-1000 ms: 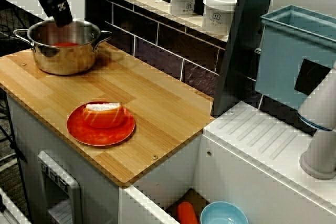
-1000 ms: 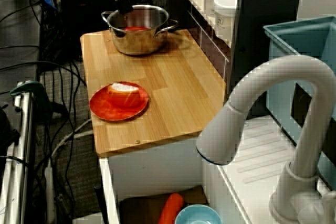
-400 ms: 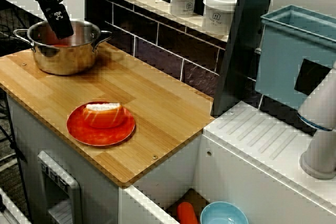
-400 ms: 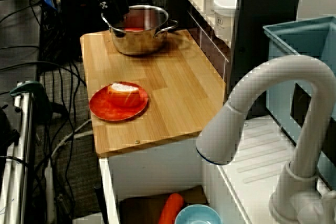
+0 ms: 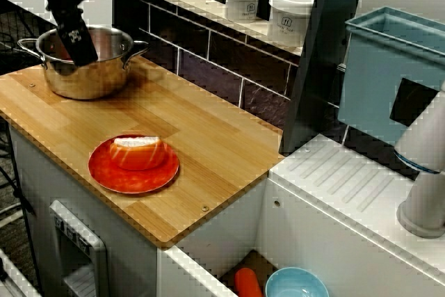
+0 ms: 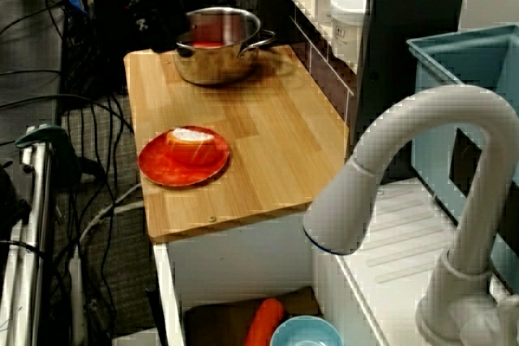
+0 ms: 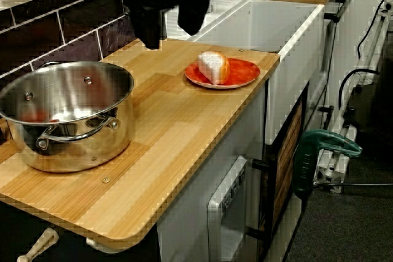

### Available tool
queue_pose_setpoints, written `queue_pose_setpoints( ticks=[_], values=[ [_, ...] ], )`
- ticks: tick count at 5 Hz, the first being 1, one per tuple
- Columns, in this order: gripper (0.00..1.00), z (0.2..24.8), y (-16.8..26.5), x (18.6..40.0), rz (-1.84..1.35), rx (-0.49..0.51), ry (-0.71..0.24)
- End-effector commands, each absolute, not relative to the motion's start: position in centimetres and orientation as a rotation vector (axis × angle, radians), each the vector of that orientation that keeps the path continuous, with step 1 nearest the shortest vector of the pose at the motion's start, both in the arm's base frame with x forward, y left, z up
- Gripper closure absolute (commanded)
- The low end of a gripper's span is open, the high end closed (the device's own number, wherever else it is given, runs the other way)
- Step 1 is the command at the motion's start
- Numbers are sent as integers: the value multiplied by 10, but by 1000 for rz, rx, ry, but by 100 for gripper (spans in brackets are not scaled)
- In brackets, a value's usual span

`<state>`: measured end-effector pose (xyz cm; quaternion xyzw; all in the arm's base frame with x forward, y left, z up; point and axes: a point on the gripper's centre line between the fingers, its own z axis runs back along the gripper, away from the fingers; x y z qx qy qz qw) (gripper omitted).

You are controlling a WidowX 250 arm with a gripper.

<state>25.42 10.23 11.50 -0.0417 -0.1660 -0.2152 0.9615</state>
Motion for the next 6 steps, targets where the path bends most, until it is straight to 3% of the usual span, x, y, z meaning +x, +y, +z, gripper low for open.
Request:
queue_pose_setpoints(
  ticks=[1, 4, 6],
  values=[
    [0, 107, 75, 241, -473, -5, -379],
    [0, 70, 23, 229, -567, 52, -317],
    [0, 71, 12, 225, -570, 36, -306]
  ],
)
